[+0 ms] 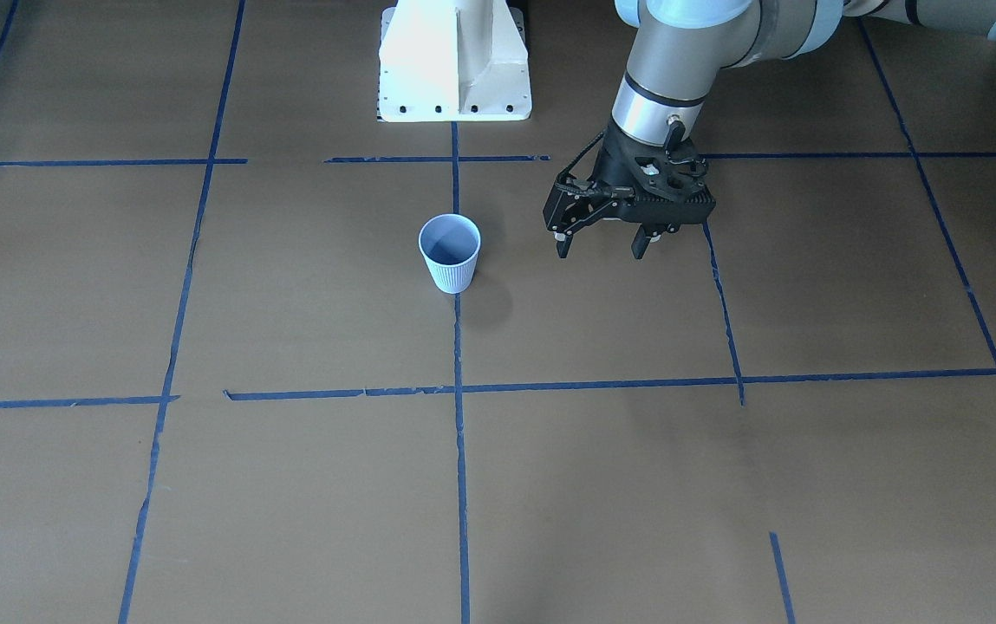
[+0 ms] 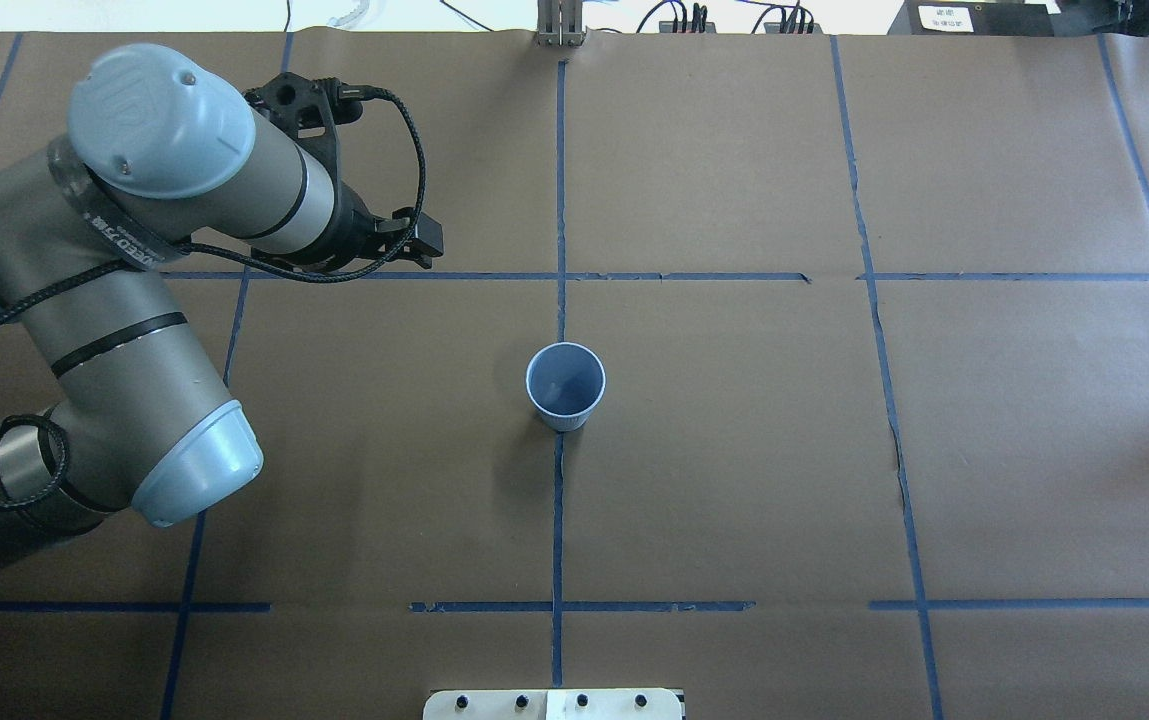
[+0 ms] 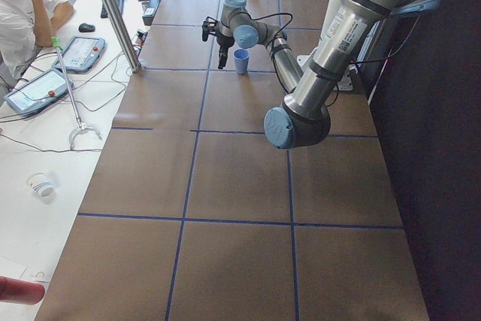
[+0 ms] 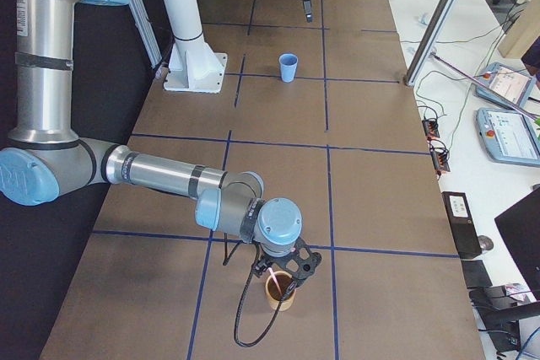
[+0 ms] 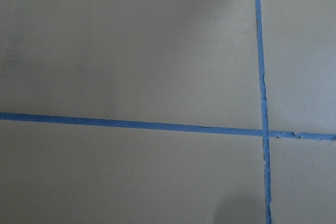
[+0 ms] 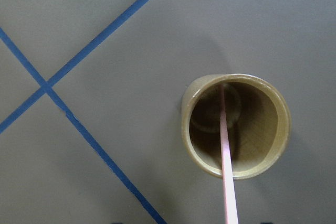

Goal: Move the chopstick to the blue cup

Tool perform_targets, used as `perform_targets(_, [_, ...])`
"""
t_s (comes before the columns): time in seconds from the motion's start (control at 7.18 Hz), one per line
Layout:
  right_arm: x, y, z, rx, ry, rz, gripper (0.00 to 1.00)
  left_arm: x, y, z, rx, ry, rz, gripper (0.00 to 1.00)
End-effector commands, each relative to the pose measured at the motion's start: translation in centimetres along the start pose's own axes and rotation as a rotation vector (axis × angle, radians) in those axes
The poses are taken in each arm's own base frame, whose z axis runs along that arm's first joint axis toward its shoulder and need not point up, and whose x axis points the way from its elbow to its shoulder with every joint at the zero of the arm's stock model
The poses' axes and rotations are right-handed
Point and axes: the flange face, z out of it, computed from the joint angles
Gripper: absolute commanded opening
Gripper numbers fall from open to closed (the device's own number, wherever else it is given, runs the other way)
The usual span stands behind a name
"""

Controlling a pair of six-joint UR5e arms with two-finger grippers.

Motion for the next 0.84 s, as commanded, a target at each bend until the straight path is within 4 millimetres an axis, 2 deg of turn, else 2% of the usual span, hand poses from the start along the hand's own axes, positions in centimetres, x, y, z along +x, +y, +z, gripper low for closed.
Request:
perform_targets(0.0, [0.3, 0.0, 1.0, -0.017, 0.011, 0.0, 0.51, 0.1, 0.1, -0.4, 0.003, 0.008, 0.002, 1.0])
perform_targets(0.42, [0.6, -0.1, 1.3, -0.025, 0.012, 0.006, 0.04, 0.3, 0.2, -1.3, 0.01, 0.024, -0.006, 1.0])
perform_targets(0.7, [0.2, 0.0, 1.0, -0.028, -0.011, -0.015, 0.0, 0.3, 0.3, -1.4, 0.011, 0.026, -0.016, 1.0])
